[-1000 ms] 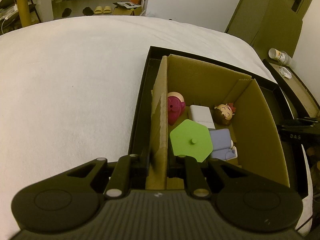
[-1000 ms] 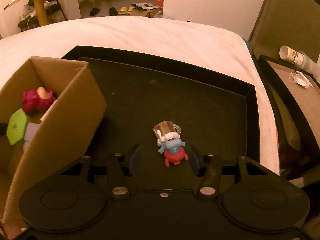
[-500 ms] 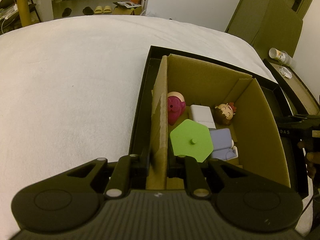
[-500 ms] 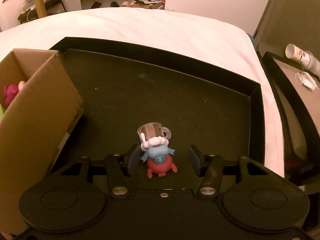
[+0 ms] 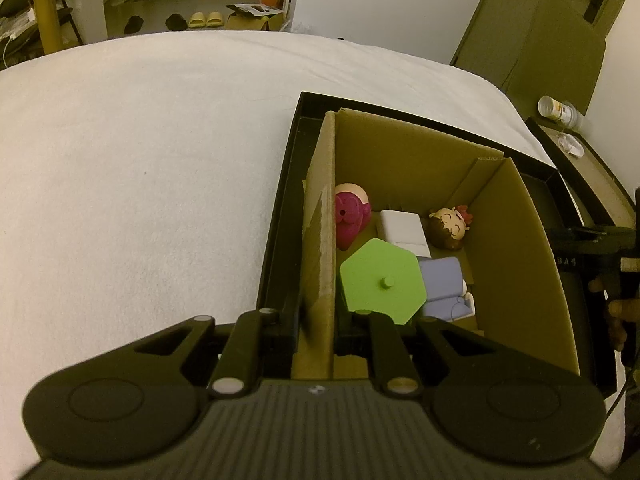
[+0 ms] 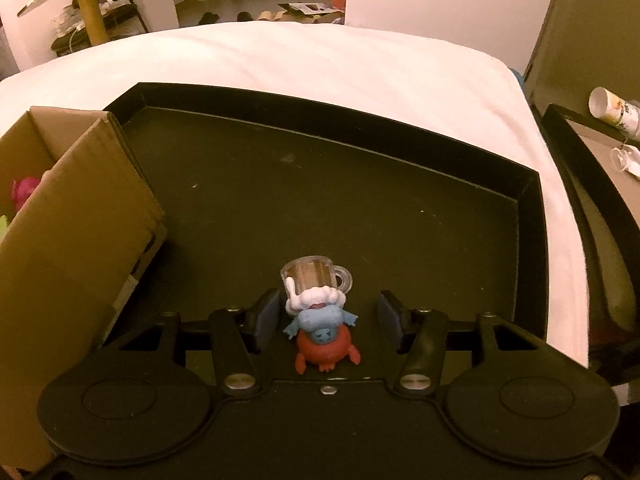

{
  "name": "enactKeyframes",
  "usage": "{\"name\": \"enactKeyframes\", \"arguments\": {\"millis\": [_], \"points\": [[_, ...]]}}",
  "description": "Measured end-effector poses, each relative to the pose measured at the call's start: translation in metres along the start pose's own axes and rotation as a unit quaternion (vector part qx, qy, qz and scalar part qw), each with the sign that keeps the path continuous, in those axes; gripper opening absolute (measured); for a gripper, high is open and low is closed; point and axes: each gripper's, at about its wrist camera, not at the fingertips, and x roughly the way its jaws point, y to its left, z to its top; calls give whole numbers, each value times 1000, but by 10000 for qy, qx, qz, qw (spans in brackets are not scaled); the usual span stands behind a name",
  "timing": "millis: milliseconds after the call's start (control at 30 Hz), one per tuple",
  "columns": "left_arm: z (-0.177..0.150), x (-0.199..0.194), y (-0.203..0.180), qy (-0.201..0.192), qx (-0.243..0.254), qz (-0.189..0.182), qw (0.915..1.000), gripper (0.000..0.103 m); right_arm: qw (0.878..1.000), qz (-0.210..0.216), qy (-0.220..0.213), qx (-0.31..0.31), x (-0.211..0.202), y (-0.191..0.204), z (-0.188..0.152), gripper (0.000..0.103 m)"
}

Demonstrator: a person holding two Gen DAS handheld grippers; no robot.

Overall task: Organize rigid objects
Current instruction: 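Close the right tool on the blue-red figurine and lift it, then carry the blue-red figurine into the box and release it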

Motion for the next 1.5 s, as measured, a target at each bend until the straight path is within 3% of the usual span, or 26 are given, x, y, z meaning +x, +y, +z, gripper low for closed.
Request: {"name": "enactKeyframes", "arguments": {"millis": [200,267,467,867,1500], "points": [[0,0,0,3,6,4,10000,14,9994,173,32,-298,-1,3,1,50],[0,-1,0,2,11,4,10000,14,9995,121,18,-280,-3,3,1,39],[1,-1,0,3,18,12,10000,14,9998,48,91,-155,-11,8,-3,38],[0,-1,1,-4,11,5,10000,14,9996,-166,-210,-105,-56,19,0,38],[0,-2,0,-17,-2,-5,10000,14,9955,108,-861,-368,-114,52,26,38]]}}
